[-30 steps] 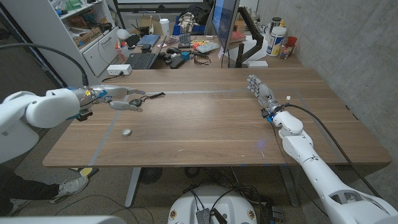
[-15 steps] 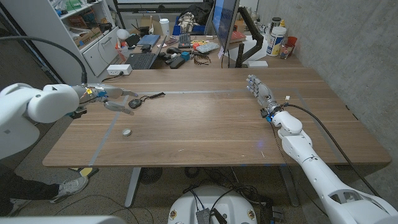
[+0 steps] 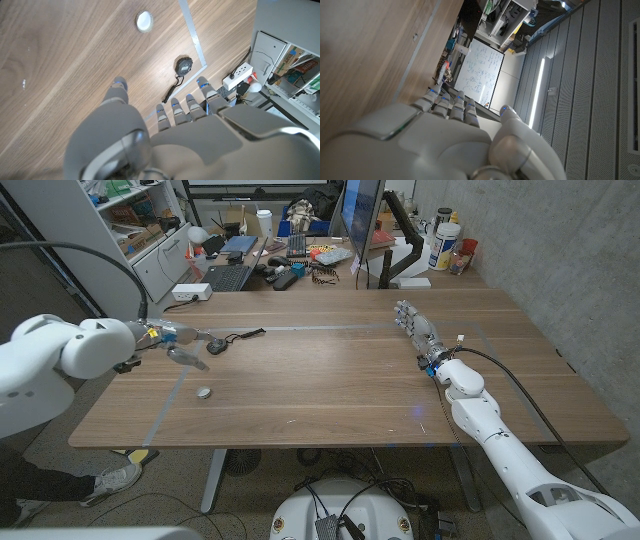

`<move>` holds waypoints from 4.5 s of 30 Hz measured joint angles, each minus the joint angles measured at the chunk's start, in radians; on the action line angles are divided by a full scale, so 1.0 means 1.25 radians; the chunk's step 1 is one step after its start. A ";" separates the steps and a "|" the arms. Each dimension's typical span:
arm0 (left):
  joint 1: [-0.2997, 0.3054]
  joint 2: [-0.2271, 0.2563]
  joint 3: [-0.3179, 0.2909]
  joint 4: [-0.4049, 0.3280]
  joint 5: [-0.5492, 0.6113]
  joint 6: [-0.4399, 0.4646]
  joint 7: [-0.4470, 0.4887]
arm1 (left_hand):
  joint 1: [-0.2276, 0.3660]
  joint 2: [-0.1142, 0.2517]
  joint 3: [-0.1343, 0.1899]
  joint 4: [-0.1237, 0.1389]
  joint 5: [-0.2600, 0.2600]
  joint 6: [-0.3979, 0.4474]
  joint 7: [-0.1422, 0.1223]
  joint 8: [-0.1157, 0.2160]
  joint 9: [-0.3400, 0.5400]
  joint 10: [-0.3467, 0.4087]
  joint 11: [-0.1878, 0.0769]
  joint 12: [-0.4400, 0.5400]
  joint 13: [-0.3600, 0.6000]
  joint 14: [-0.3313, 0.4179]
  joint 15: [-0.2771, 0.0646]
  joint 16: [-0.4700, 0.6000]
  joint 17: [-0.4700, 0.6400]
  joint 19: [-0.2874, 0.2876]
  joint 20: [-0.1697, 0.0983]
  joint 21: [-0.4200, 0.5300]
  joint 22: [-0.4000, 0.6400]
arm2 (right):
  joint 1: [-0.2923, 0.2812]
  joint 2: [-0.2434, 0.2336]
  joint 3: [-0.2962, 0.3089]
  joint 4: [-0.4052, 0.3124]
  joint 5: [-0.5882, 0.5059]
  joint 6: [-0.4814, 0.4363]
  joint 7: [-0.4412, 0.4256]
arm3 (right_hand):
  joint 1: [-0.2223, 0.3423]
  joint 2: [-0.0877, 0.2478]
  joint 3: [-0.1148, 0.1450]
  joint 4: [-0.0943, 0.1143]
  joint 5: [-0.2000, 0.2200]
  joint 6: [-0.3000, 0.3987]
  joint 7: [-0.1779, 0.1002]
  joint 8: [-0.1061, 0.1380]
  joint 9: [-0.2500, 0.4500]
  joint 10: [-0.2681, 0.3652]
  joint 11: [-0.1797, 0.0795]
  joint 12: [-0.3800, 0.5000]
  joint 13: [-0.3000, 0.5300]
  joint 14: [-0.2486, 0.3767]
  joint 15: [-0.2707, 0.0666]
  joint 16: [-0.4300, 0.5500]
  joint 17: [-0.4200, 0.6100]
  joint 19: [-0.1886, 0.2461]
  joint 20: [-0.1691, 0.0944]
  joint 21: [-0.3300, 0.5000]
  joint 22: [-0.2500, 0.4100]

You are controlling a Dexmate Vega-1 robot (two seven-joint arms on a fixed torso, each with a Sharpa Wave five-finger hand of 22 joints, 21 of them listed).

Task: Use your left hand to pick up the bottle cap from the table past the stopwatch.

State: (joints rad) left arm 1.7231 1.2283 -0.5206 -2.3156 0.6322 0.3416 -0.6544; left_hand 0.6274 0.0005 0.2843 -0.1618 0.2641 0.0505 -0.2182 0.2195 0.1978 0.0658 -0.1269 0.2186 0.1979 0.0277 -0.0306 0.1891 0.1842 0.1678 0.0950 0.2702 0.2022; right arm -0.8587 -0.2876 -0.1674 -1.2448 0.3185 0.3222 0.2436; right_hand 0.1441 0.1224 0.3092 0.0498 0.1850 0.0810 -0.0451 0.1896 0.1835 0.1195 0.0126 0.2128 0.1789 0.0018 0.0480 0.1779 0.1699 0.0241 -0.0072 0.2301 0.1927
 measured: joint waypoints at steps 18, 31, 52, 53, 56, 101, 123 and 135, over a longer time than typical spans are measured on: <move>-0.017 0.037 0.065 0.022 0.025 0.020 0.008 | 0.018 -0.004 0.000 0.000 0.000 0.003 -0.003 0.006 0.000 0.000 0.000 0.000 0.000 0.004 -0.004 0.000 0.000 0.000 0.000 0.000 0.000 | -0.001 -0.007 -0.009 0.003 -0.005 0.007 -0.001 | 0.000 0.000 -0.003 0.003 0.000 0.003 -0.003 0.000 0.000 0.000 0.000 0.000 0.000 0.000 0.000 0.000 -0.002 0.000 0.000 0.000 0.000; -0.034 0.075 0.115 0.031 0.030 0.050 0.020 | 0.028 0.001 0.002 -0.002 0.000 0.008 0.000 0.006 0.004 0.000 0.000 0.000 0.004 0.011 -0.003 0.006 0.003 0.000 0.000 0.000 0.000 | 0.004 -0.011 -0.015 0.011 -0.005 0.012 0.004 | 0.000 0.000 -0.003 0.003 0.000 0.003 -0.003 0.000 0.000 0.000 0.000 0.000 0.000 0.000 0.000 0.000 -0.002 0.000 0.000 0.000 0.000; -0.049 0.143 0.181 0.038 0.029 0.109 0.033 | 0.048 0.002 0.009 0.005 0.000 0.008 0.000 0.006 0.004 -0.016 -0.004 -0.006 0.008 0.030 -0.007 0.012 0.007 -0.006 0.000 0.000 0.000 | 0.011 -0.013 -0.017 0.028 0.001 0.022 0.014 | -0.003 -0.003 -0.007 0.000 0.003 0.002 -0.003 0.000 0.000 0.000 0.000 0.000 0.000 0.000 0.000 0.000 -0.002 0.000 0.000 0.000 0.000; -0.049 0.143 0.181 0.038 0.029 0.111 0.033 | 0.049 0.001 0.009 0.005 0.000 0.008 0.000 0.006 0.004 -0.016 -0.004 -0.006 0.008 0.030 -0.007 0.012 0.007 -0.006 0.000 0.000 0.000 | 0.011 -0.013 -0.017 0.028 0.001 0.022 0.014 | -0.003 -0.003 -0.007 0.000 0.003 0.002 -0.002 0.000 0.000 0.000 0.000 0.000 0.000 0.000 0.000 0.000 -0.002 0.000 0.000 0.000 0.000; -0.046 0.149 0.189 0.040 0.027 0.115 0.035 | 0.051 0.003 0.009 0.005 0.000 0.008 0.000 0.006 0.004 -0.015 -0.003 -0.006 0.008 0.033 -0.004 0.012 0.007 -0.006 0.000 0.000 0.000 | 0.011 -0.013 -0.017 0.029 0.004 0.025 0.017 | -0.003 -0.003 -0.007 0.000 0.003 0.002 -0.003 0.000 0.000 0.000 0.000 0.000 0.000 0.000 0.000 0.000 -0.002 0.000 0.000 0.000 0.000; 0.019 0.106 0.164 0.112 0.004 0.128 0.114 | 0.084 -0.007 0.005 0.008 -0.005 0.044 0.002 0.017 0.004 0.030 0.007 0.006 0.007 0.077 -0.008 0.021 0.011 0.056 -0.008 0.024 -0.002 | -0.001 -0.027 -0.023 0.004 -0.002 0.013 0.011 | -0.006 0.000 -0.008 0.001 0.003 0.002 -0.002 0.000 0.000 0.000 0.000 0.000 0.000 0.000 0.000 0.000 -0.002 0.004 -0.004 -0.004 0.000; -0.079 0.207 0.303 0.159 -0.110 0.150 0.216 | 0.102 -0.003 0.005 0.008 -0.010 0.077 0.000 0.029 0.004 0.069 -0.015 0.019 0.007 0.105 -0.007 0.021 0.015 0.070 -0.013 0.024 -0.002 | 0.028 -0.019 -0.033 0.044 -0.010 0.016 0.018 | -0.011 -0.004 -0.009 0.002 0.003 0.002 -0.002 0.000 0.000 0.000 0.000 0.000 0.000 0.000 0.000 0.000 -0.002 0.004 -0.004 -0.004 0.000; -0.113 0.222 0.344 0.158 -0.113 0.160 0.227 | 0.112 -0.008 0.005 0.008 -0.010 0.094 0.000 0.035 0.008 0.076 -0.013 0.019 0.011 0.118 -0.005 0.027 0.015 0.086 -0.009 0.027 -0.002 | 0.031 -0.016 -0.027 0.065 -0.009 0.020 0.021 | -0.011 -0.004 -0.009 0.002 0.003 0.002 -0.002 0.000 0.000 0.000 0.000 0.000 0.000 0.000 0.000 0.000 -0.002 0.004 -0.004 -0.004 0.000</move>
State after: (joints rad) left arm 1.5813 1.5053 -0.0901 -2.1183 0.4906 0.5412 -0.3707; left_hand 0.7678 -0.0089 0.2909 -0.1517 0.2515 0.1683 -0.2179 0.2631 0.2072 0.1604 -0.1431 0.2418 0.2119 0.1752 -0.0365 0.2224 0.2024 0.2750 0.0843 0.3039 0.2000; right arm -0.8193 -0.3077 -0.2006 -1.1632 0.3069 0.3475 0.2699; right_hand 0.1307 0.1174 0.2981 0.0527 0.1887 0.0840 -0.0482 0.1896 0.1835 0.1195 0.0126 0.2128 0.1788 0.0018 0.0480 0.1779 0.1677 0.0295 -0.0126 0.2257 0.1927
